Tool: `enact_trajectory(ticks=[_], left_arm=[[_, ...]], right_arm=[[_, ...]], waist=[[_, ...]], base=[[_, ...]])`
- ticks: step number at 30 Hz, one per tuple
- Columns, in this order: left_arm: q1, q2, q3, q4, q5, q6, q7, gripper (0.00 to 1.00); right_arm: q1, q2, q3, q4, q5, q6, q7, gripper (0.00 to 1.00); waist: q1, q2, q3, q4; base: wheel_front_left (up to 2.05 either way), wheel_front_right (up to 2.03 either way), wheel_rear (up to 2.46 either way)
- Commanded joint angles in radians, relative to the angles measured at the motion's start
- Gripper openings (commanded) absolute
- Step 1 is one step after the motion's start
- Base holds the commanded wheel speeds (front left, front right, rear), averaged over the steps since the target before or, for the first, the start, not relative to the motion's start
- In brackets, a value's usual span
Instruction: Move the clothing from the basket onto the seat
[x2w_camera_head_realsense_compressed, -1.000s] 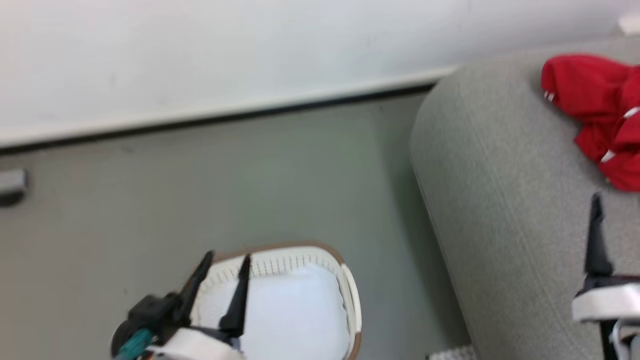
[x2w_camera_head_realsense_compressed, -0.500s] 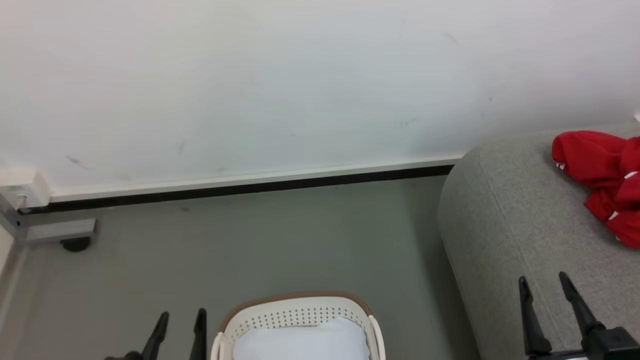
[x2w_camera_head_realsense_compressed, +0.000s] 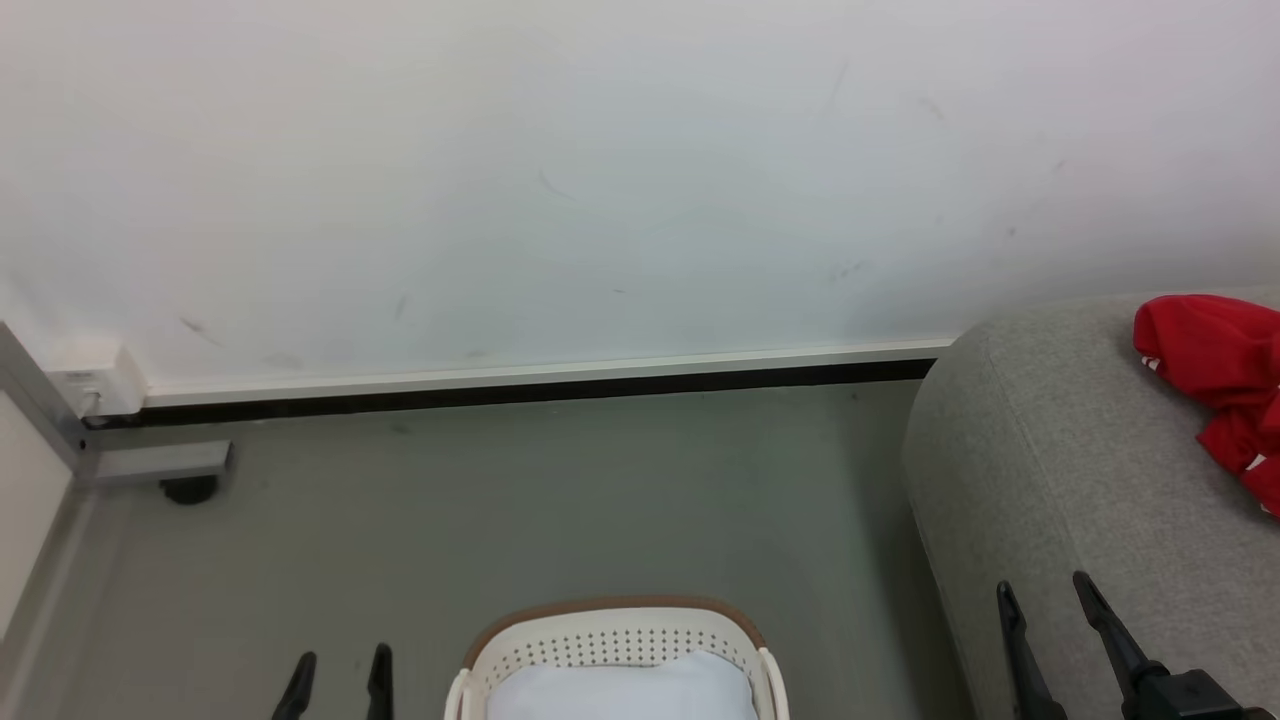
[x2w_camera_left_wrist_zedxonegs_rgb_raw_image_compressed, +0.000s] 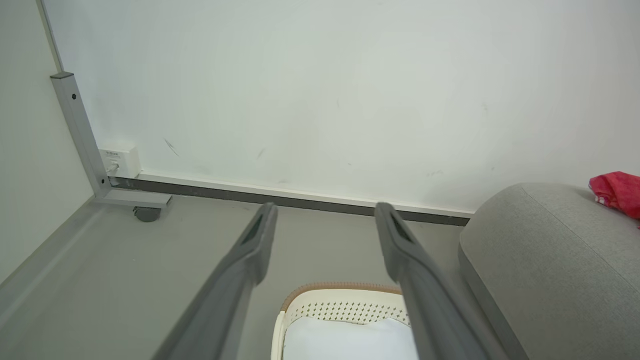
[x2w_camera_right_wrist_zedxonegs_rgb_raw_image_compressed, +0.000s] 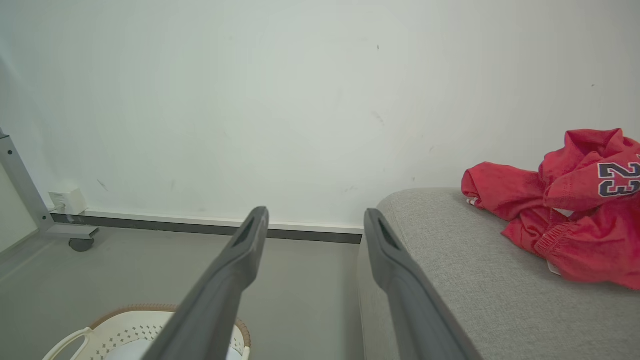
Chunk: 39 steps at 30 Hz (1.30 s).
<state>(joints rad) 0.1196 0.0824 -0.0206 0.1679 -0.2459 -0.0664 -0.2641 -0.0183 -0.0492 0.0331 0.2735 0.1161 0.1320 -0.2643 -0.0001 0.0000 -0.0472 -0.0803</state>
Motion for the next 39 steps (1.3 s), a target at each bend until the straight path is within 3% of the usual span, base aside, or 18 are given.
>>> enact_trajectory(ticks=[1, 2, 3, 7, 39], left_arm=[[0.005, -0.003, 0.01, 0.005, 0.021, -0.007, 0.0, 1.0], [0.004, -0.007, 0.01, 0.008, 0.025, -0.013, 0.0, 1.0], [0.0, -0.007, 0.01, 0.007, 0.01, -0.014, 0.0, 0.0], [0.007, -0.014, 0.006, 0.042, 0.002, -0.014, 0.002, 0.0], [-0.088, -0.02, 0.057, 0.055, -0.526, -0.034, 0.148, 0.0]], right_arm=[[-0.003, -0.002, -0.001, 0.003, 0.004, -0.003, 0.0, 1.0], [-0.002, -0.002, 0.0, 0.004, 0.004, -0.003, 0.0, 1.0], [0.0, 0.0, 0.0, 0.002, 0.0, 0.0, 0.0, 0.0], [0.013, 0.005, 0.001, 0.031, 0.005, 0.0, 0.002, 0.0], [-0.032, 0.001, -0.058, 0.005, 0.58, -0.001, 0.147, 0.0]], waist=[[0.0001, 0.0, 0.002, 0.007], [0.0001, 0.0, 0.003, 0.01], [0.0001, 0.0, 0.002, 0.009], [0.0001, 0.0, 0.003, 0.011], [0.0001, 0.0, 0.015, 0.029]], base=[[0.0, 0.0, 0.0], [0.0, 0.0, 0.0], [0.0, 0.0, 0.0], [0.0, 0.0, 0.0], [0.0, 0.0, 0.0]])
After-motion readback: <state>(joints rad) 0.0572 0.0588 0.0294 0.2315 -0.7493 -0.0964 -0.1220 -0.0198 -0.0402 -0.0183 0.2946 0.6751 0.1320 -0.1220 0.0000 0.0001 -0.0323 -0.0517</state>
